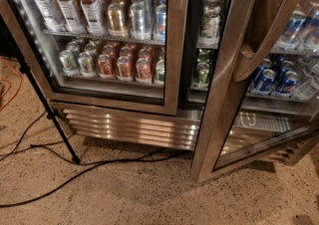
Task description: Open right fridge door
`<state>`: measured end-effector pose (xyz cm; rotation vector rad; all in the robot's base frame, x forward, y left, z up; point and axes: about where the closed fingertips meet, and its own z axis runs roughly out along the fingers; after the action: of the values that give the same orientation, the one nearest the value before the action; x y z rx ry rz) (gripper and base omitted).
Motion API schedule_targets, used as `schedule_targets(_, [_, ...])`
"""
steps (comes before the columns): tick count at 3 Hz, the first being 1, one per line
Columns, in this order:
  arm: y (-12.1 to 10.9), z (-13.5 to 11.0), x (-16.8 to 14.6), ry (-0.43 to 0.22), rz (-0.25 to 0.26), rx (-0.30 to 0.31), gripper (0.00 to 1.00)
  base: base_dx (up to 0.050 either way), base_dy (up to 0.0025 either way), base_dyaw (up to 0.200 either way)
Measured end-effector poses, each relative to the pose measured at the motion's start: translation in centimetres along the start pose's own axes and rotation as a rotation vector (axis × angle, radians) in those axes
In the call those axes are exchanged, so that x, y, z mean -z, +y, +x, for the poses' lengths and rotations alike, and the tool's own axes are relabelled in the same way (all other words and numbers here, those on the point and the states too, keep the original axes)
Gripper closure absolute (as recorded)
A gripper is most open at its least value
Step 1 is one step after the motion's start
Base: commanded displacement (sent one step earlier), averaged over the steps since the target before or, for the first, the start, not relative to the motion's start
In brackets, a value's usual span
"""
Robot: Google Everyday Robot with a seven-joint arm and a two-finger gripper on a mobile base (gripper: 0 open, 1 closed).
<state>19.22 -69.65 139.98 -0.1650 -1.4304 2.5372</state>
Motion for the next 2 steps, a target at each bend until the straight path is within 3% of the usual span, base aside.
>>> schedule_targets(1, [0.0,1.0,-2.8,0.054,0.157,0.076,1.0,0.0,0.0,0.0])
schedule_targets(2, [-0.8,3.5,-4.0,0.105,0.2,0.07,1.0,0.0,0.0,0.0])
